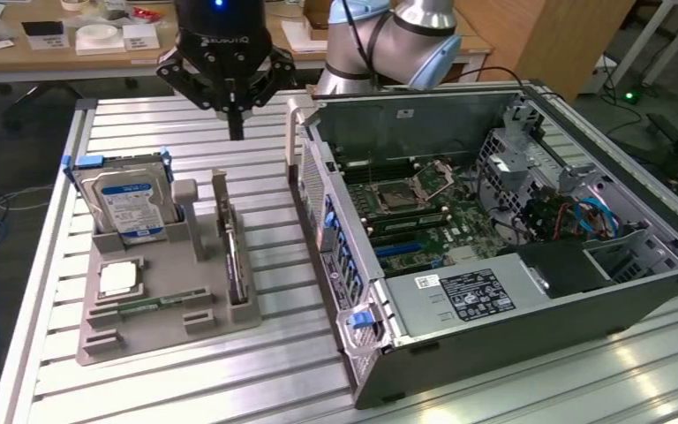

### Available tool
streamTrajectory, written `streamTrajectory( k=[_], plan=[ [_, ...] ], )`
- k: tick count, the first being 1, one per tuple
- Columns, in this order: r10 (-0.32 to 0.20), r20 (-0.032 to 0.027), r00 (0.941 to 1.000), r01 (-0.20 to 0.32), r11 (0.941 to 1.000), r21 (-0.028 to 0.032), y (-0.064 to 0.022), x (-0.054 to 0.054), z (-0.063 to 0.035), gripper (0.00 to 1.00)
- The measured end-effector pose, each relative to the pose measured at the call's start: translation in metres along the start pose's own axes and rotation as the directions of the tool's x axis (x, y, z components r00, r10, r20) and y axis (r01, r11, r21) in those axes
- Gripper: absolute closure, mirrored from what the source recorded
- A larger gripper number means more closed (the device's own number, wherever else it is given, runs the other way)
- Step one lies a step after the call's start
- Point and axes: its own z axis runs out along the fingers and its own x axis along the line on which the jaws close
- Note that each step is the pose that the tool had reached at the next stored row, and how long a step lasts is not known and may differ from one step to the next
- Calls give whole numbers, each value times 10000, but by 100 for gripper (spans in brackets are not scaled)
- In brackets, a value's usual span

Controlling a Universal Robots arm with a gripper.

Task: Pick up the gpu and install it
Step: 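Reach for the gpu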

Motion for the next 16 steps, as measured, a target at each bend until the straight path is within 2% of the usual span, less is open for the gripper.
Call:
streamTrajectory(
  k=[12, 16],
  plan=[
    [0, -2, 10000, 0, 10000, 1, -23, 302, -9, 89],
    [0, -1, 10000, 0, 10000, 0, -25, 336, -9, 89]
  ],
)
